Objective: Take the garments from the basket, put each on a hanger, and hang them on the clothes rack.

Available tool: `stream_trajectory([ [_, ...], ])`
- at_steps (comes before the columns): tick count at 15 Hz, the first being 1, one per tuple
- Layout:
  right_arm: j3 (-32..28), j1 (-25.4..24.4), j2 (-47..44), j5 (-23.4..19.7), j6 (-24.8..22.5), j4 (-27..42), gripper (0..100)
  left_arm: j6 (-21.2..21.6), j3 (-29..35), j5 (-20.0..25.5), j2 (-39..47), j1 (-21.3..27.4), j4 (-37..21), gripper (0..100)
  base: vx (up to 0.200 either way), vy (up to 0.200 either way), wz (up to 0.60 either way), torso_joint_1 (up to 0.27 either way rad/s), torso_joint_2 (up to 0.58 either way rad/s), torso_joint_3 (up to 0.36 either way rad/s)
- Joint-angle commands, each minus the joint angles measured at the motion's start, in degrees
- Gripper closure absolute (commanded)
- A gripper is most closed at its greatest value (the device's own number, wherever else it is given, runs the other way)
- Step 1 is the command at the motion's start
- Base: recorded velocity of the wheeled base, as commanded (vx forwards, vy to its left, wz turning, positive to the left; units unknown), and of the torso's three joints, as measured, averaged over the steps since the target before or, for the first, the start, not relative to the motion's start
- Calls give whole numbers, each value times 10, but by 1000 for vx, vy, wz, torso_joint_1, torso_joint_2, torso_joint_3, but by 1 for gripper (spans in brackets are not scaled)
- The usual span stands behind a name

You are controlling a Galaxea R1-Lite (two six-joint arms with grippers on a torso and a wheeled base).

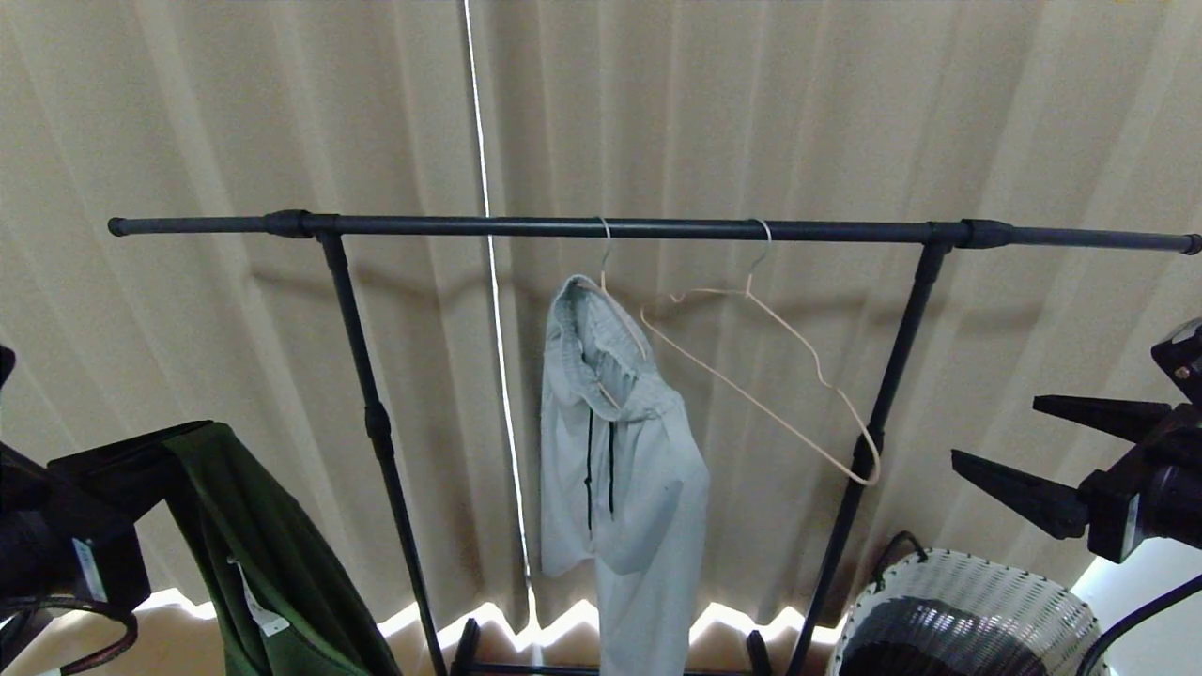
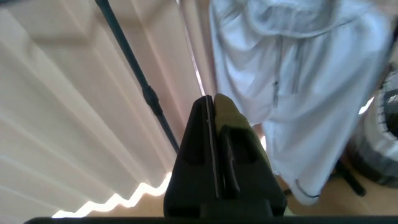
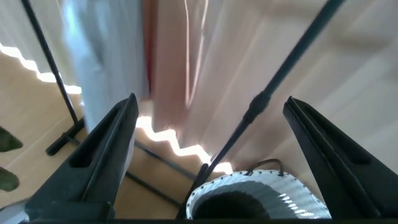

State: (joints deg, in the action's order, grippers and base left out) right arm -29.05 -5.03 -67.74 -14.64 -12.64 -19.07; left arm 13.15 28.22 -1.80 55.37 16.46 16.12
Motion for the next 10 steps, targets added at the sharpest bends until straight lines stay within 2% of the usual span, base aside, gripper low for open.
stream_trajectory([
  [1,-2,-2,-1,0,0,-1,0,-1,-6,0,1,0,1,100,200,0,0,7,2,-2],
  [5,-2,-33,-4,1,0,2,0,-1,-28,0,-2,0,1,100,200,0,0,4,-2,2],
  [7,-20,-52,-3,1,2,34,0,-5,-58,0,-11,1,10,100,0,0,0,0,0,0],
  [10,-67,-69,-31,2,4,96,0,-11,-111,0,-20,15,61,100,0,0,0,0,0,0],
])
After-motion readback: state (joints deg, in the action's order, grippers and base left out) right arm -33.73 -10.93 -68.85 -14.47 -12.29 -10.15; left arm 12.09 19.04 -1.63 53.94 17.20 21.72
